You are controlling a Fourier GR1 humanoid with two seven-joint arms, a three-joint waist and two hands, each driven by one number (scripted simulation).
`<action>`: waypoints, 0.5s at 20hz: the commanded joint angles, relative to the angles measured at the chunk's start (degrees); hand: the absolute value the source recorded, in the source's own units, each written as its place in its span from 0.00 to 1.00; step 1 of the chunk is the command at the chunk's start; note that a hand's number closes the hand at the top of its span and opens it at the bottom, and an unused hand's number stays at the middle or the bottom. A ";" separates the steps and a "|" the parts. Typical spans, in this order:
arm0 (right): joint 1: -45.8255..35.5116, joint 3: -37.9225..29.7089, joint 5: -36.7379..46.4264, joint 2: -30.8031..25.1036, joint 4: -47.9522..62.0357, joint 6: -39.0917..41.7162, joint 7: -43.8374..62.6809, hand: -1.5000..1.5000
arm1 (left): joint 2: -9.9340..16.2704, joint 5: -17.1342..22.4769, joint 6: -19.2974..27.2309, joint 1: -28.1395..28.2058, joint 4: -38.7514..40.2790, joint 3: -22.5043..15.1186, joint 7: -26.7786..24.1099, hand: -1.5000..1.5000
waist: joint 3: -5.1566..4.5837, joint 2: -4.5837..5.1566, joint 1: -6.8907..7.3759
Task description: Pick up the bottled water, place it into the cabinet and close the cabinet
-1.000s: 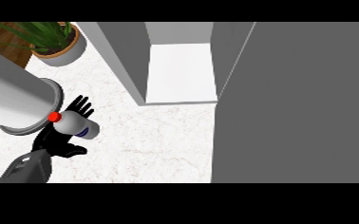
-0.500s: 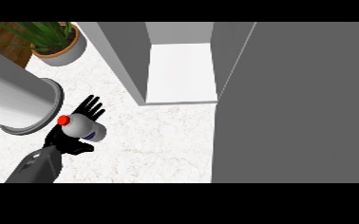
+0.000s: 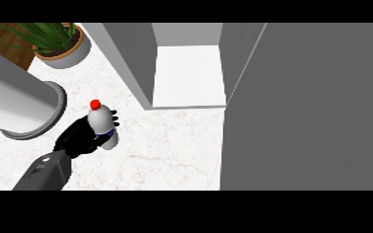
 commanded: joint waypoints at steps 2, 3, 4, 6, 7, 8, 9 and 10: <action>-0.36 0.39 0.31 0.62 -0.18 -1.22 0.82 0.00 | -0.62 -0.36 -8.92 2.29 -1.02 -1.03 -8.00 1.00 | 0.00 -0.05 0.39; -0.31 0.39 0.69 0.30 -0.34 -0.92 0.34 0.00 | -0.02 0.49 -9.05 0.42 -0.51 -0.38 -6.54 1.00 | 0.00 -0.03 0.17; -0.02 1.63 1.39 0.48 -0.43 -1.29 1.14 0.00 | -0.75 1.10 -9.19 -0.04 -0.38 -0.25 -5.37 1.00 | 0.03 -0.11 0.32; 0.71 -0.59 -0.72 -0.81 -1.39 -0.33 0.68 0.00 | -1.03 0.45 -7.41 1.24 -0.29 -0.64 -6.70 1.00 | 0.03 -0.06 0.20; -0.60 -0.36 -0.67 -0.18 -0.63 -0.96 1.53 0.00 | -1.89 -0.04 -7.44 0.92 -2.56 -1.48 -7.76 1.00 | 0.03 -0.07 0.44; 3.62 1.78 1.37 -1.12 -2.10 0.15 -0.61 0.00 | -1.04 0.23 -7.84 2.21 -2.06 -1.16 -8.26 1.00 | 0.01 -0.19 0.02; -0.01 0.71 0.20 -0.01 -0.03 -0.86 0.62 0.00 | -3.12 0.93 -3.39 2.71 -3.03 -0.42 -9.35 1.00 | 0.08 -0.21 0.78; -1.48 -1.32 -0.82 -0.65 -0.42 -1.35 2.64 0.00 | -1.62 2.26 -1.32 2.78 -2.76 1.36 -9.74 1.00 | 0.05 -0.08 0.92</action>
